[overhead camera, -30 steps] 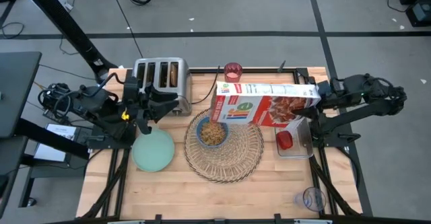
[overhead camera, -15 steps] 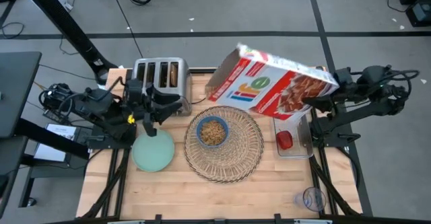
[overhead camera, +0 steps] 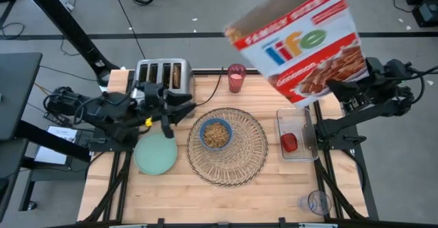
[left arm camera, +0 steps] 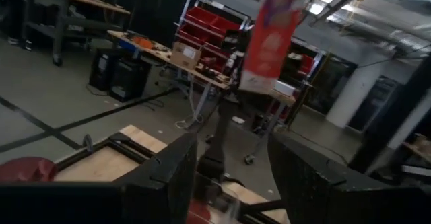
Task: Arrange a breakfast setting
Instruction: Pour the cereal into the bowl
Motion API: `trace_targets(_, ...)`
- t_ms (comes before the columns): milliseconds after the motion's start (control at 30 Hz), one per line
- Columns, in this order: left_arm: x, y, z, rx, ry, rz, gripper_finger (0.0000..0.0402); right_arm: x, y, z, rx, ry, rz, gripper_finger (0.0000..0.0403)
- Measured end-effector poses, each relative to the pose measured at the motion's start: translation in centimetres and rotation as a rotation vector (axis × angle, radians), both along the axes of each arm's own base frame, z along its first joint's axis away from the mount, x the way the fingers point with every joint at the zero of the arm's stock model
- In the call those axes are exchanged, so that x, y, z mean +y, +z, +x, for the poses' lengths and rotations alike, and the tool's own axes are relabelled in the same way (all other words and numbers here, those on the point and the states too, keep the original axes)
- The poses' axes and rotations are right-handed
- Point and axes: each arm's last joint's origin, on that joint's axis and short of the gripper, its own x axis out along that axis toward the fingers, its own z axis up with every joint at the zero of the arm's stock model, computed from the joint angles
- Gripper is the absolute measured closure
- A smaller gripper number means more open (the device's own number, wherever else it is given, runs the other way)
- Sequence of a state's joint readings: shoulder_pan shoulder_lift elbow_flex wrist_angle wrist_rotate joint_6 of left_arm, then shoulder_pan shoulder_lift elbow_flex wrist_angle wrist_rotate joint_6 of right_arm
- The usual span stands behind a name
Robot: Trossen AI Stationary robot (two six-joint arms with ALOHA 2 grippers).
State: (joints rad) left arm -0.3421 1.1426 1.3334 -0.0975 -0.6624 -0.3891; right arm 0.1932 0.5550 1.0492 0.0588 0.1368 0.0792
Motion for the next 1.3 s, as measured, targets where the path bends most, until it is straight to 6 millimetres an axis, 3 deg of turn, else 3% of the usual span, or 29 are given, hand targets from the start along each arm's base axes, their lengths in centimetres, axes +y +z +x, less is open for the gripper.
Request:
trace_targets(333, 0.2, -0.2, 4.0, -0.104, -0.011, 0.136, 0.0139, 0.8, 2.2, 3.1, -0.281, -0.043, -0.090, 0.0171)
trace_targets(533, 0.0, 0.3, 5.3, -0.234, -0.069, 0.205, 0.0128, 1.2, 2.5, 5.5, -0.375, 0.007, -0.102, 0.0171)
trace_targets(1033, -0.2, 0.4, 6.2, -0.297, -0.095, 0.306, 0.0086, 1.8, -0.8, 14.7, -0.195, 0.116, -0.004, 0.0171)
trace_targets(1300, -0.3, 0.3, 6.2, -0.288, -0.105, 0.311, 0.0085, 1.5, -2.7, 18.0, -0.122, 0.121, 0.015, 0.0171)
